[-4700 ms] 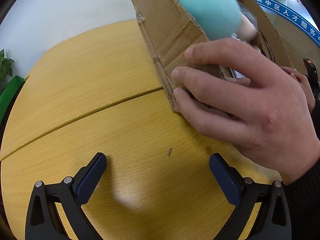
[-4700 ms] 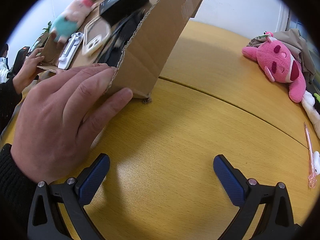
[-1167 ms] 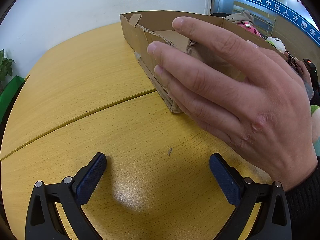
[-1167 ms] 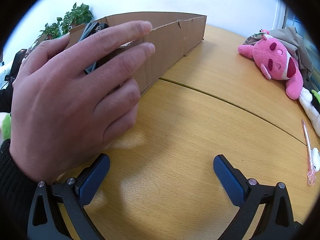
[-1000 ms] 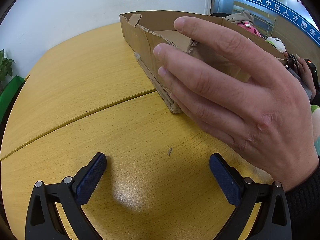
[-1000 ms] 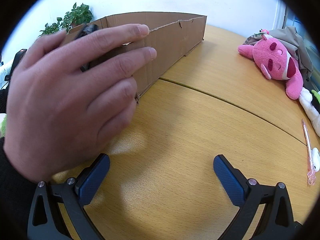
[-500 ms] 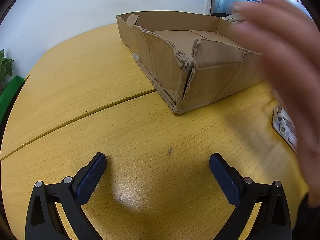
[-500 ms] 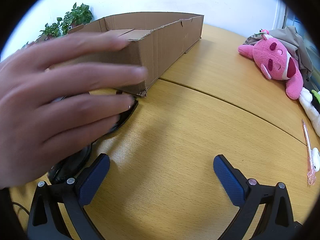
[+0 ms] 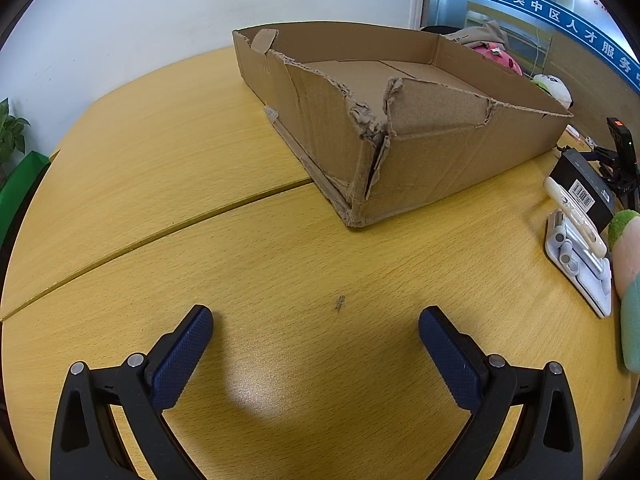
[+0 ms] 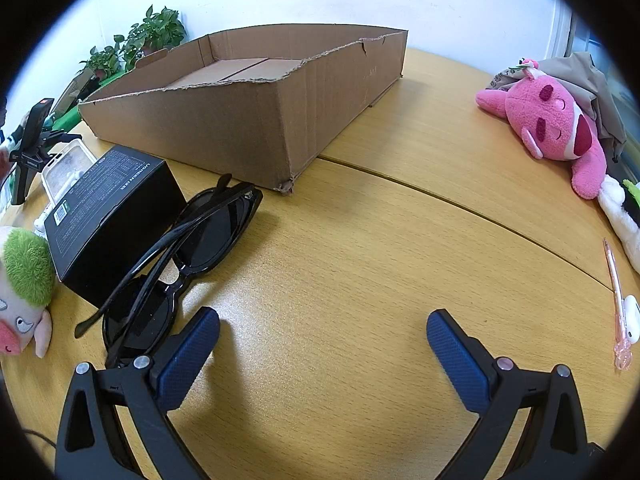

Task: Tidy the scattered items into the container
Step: 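Move both tools toward the plush pig lying on the table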

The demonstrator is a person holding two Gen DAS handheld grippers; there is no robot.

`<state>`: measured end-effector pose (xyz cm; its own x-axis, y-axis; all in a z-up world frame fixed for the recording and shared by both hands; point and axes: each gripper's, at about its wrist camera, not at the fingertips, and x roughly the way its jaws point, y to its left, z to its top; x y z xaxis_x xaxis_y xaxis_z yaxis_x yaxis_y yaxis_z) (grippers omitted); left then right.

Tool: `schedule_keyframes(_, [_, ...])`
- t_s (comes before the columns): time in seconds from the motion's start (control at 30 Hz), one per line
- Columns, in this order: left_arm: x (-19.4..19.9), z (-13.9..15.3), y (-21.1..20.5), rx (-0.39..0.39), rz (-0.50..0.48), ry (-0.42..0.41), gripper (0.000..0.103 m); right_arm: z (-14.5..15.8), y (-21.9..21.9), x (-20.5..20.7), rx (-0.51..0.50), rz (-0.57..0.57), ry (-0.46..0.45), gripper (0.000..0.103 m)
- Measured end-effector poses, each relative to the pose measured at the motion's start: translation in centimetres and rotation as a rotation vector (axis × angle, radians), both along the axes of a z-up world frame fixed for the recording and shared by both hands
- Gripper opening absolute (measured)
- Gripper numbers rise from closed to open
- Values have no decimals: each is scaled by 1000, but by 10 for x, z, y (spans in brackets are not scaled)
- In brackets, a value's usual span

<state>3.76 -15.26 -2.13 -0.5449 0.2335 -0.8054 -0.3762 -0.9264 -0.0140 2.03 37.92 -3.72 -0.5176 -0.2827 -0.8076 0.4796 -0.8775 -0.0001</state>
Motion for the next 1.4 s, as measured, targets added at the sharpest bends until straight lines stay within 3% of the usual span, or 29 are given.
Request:
schedule_keyframes(0.33, [-1,0,-1,2,31,0,103,0,-8,3,2,-95,0,103])
schedule_keyframes(0.43, [7,-8,0,0,112,2,103,0,-13,19,0,-130,-1,103])
schedule_keyframes(0.5, [22,-12,3,0,172,3,103,1,-17,31,-2,-155,-2,103])
schedule_keyframes(0.63, [58,-8,34,16,184,15,103,2,-19,51,1,-244,-10,103])
schedule_keyframes(0.77, [109,29,65,115,232,103,103,7,-25,80,-8,-334,-20,102])
schedule_keyframes(0.97, [168,95,126,231,124,210,103,71,-63,140,-147,-310,121,102])
schedule_keyframes(1.1, [192,112,159,284,49,236,103,103,-100,169,-268,-246,129,102])
schedule_keyframes(1.4, [219,118,183,334,1,199,103,112,-147,209,-186,-206,152,102])
